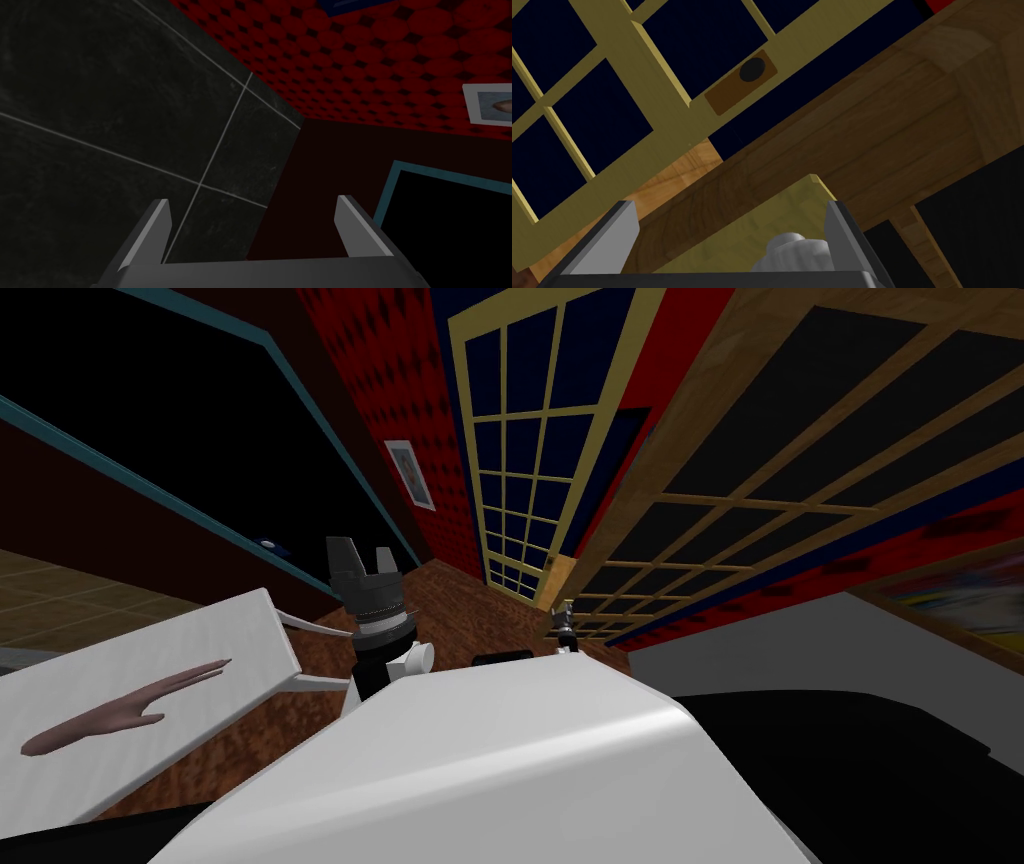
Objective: Pull the door open
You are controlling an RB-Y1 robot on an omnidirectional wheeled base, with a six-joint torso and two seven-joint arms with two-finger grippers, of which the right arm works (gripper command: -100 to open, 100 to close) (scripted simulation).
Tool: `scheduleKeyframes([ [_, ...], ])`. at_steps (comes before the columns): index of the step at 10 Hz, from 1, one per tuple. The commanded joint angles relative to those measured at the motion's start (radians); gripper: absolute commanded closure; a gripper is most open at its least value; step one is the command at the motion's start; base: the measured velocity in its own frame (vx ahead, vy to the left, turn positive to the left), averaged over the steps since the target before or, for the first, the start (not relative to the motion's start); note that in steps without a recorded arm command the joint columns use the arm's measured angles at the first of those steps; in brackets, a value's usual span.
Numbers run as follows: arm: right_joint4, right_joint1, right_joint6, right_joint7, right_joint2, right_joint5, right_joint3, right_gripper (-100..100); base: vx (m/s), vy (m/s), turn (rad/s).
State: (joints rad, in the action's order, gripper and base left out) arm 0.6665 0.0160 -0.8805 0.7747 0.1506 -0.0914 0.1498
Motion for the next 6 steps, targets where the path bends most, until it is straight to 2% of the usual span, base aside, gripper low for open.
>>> scheduleKeyframes([
  [1,-0.010,-0.003,0.002,0.034,0.010,-0.014,0.008,-100,-0.062,-0.019,0.022],
  [2,-0.010,-0.009,0.005,0.070,0.009,-0.027,0.000,-100,-0.052,-0.009,0.034],
  [3,-0.010,-0.009,0.005,0.073,0.009,-0.027,0.000,-100,-0.045,-0.013,0.018],
  [4,-0.010,-0.014,0.008,0.111,0.008,-0.040,-0.008,-100,-0.046,-0.031,0.042],
  [5,-0.010,-0.014,0.008,0.113,0.008,-0.040,-0.008,-100,-0.040,-0.023,0.023],
  [6,-0.010,-0.019,0.012,0.150,0.008,-0.054,-0.016,-100,-0.066,-0.015,0.049],
])
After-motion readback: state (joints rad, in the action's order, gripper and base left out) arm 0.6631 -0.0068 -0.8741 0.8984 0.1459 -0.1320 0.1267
